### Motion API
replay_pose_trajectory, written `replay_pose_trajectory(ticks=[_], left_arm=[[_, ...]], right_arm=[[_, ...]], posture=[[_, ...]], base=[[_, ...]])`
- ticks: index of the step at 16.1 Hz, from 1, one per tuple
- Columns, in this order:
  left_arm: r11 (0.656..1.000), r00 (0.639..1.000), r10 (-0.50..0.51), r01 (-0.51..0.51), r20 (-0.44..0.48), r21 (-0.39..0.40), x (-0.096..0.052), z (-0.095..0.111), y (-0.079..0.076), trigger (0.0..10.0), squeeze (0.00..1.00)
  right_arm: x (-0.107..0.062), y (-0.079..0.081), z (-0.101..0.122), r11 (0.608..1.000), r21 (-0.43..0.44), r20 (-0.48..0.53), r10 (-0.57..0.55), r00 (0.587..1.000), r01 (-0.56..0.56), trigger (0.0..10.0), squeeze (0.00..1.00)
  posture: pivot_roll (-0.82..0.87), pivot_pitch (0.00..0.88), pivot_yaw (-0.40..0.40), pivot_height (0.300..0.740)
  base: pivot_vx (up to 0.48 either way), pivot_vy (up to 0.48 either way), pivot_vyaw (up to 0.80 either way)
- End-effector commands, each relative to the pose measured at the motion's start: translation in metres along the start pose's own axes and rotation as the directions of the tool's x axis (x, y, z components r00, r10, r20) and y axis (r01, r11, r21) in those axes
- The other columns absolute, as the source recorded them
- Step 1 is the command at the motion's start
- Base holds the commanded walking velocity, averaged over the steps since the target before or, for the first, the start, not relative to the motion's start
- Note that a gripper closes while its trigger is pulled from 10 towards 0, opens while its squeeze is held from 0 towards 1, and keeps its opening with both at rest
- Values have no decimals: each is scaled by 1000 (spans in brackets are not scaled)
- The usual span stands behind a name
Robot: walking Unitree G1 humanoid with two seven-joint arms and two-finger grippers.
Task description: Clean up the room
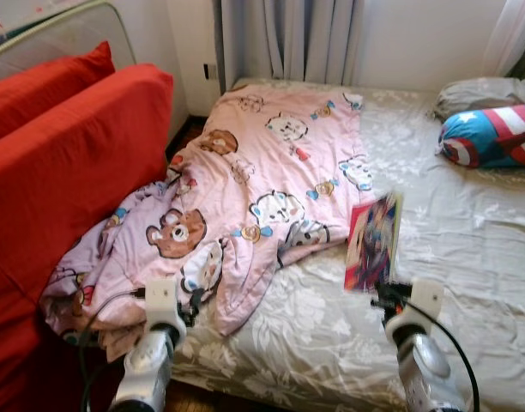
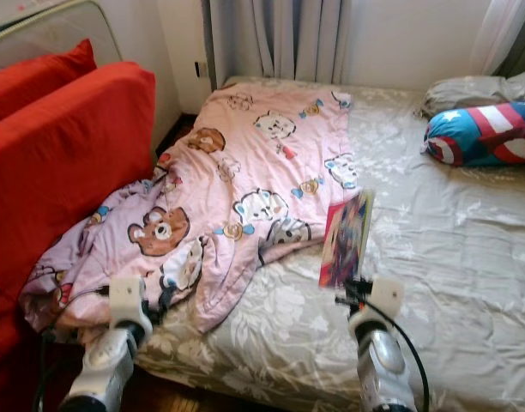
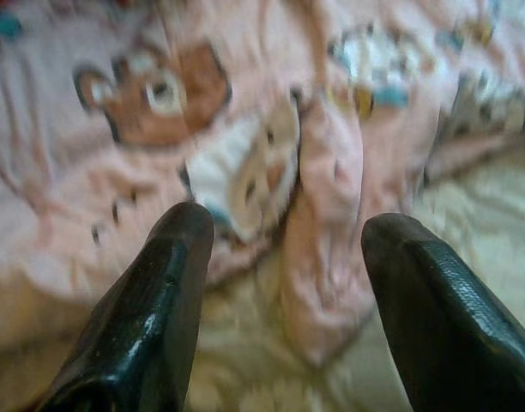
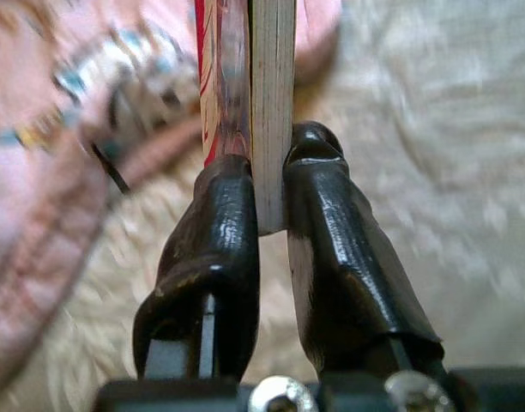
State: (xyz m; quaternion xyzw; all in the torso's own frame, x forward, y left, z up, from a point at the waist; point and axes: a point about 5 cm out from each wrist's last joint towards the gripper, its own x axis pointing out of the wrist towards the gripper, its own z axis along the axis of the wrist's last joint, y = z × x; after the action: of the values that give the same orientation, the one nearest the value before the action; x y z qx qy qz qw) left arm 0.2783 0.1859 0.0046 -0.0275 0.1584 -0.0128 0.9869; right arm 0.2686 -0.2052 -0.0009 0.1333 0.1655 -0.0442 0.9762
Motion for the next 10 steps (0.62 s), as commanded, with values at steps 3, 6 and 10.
replay_pose_trajectory(ticks=[3,6,10], left_arm=[[999,985,-9,16,-173,41,-11,-33,3,10000,0],[997,945,20,3,-326,71,-26,-62,9,10000,0],[997,915,46,-20,-400,70,-38,-79,12,10000,0]], right_arm=[[-9,-12,-24,999,-22,-97,-46,994,44,10000,0],[-21,-19,-49,995,-53,-217,-92,972,83,10000,0],[-21,-17,-51,975,-219,-235,-86,968,34,10000,0]], posture=[[9,72,-9,740],[4,75,1,740],[9,80,1,740]], base=[[0,0,0],[0,0,0],[0,0,0]])
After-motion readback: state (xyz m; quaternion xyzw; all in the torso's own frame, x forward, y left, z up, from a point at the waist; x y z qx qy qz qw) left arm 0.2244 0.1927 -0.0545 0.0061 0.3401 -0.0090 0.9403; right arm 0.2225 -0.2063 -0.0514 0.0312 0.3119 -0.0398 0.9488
